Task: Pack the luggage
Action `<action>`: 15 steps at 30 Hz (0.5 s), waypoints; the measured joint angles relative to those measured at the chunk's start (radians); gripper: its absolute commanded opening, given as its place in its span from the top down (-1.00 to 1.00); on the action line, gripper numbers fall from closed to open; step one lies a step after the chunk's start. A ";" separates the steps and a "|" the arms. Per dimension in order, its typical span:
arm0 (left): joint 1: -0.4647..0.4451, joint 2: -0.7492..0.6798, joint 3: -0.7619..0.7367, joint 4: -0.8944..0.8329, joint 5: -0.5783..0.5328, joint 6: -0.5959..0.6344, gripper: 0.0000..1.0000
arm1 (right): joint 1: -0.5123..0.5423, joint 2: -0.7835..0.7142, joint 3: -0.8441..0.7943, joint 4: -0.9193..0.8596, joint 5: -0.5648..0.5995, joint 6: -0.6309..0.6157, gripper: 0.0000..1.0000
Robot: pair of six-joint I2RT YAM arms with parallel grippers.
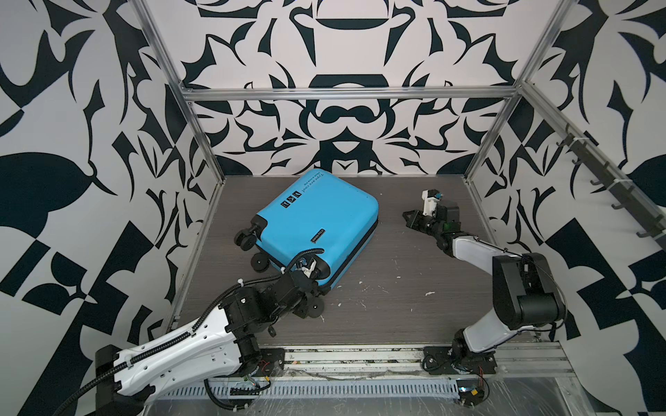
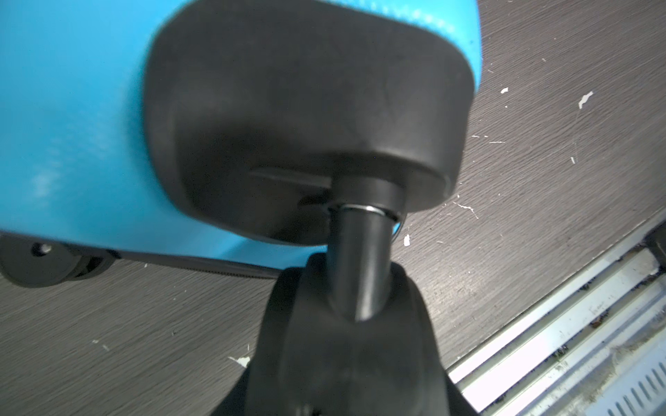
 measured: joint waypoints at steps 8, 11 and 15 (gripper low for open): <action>0.092 -0.055 0.077 0.011 -0.084 -0.074 -0.98 | 0.013 0.004 0.084 -0.048 -0.011 0.081 0.41; 0.230 -0.067 0.116 0.027 -0.043 -0.079 -0.98 | 0.028 0.005 0.124 -0.049 -0.014 0.110 -0.06; 0.486 -0.079 0.121 0.043 0.071 -0.094 -1.00 | 0.069 0.020 0.175 -0.052 -0.023 0.140 -0.07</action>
